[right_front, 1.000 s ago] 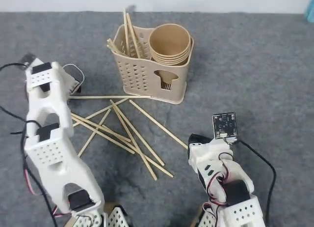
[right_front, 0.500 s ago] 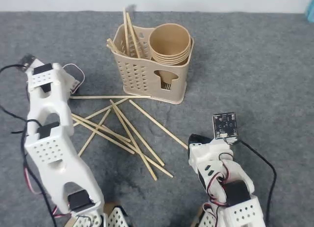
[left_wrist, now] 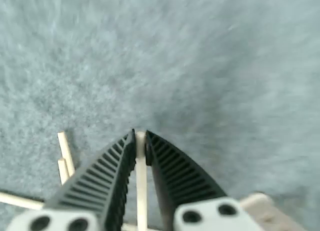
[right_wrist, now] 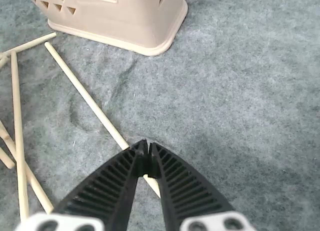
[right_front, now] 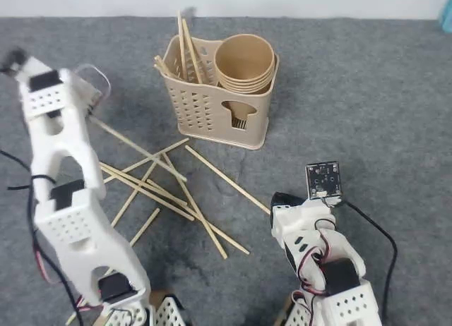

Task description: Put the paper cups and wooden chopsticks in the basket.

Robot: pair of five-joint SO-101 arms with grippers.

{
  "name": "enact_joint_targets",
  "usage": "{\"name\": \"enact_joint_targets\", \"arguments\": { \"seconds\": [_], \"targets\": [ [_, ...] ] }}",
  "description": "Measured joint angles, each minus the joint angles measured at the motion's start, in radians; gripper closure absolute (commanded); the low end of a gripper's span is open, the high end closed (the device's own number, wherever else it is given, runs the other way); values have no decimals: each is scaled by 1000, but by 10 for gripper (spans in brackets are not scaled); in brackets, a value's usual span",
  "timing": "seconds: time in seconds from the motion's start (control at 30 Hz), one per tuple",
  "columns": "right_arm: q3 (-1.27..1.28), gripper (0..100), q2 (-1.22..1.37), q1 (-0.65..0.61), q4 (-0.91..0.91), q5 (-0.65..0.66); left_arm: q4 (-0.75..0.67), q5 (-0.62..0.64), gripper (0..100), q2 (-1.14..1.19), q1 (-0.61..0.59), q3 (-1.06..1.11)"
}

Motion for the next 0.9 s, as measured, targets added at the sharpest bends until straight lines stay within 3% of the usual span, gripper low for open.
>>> {"name": "enact_joint_targets", "arguments": {
  "seconds": [0.17, 0.57, 0.9],
  "targets": [
    [0, 991, 0, 0, 0, 0, 57, -5, 988, -141, -28, -40],
    [0, 991, 0, 0, 0, 0, 101, -304, 988, -471, -238, -41],
    [0, 991, 0, 0, 17, 0, 68, -514, 989, -694, -321, 69]
  ]
}}
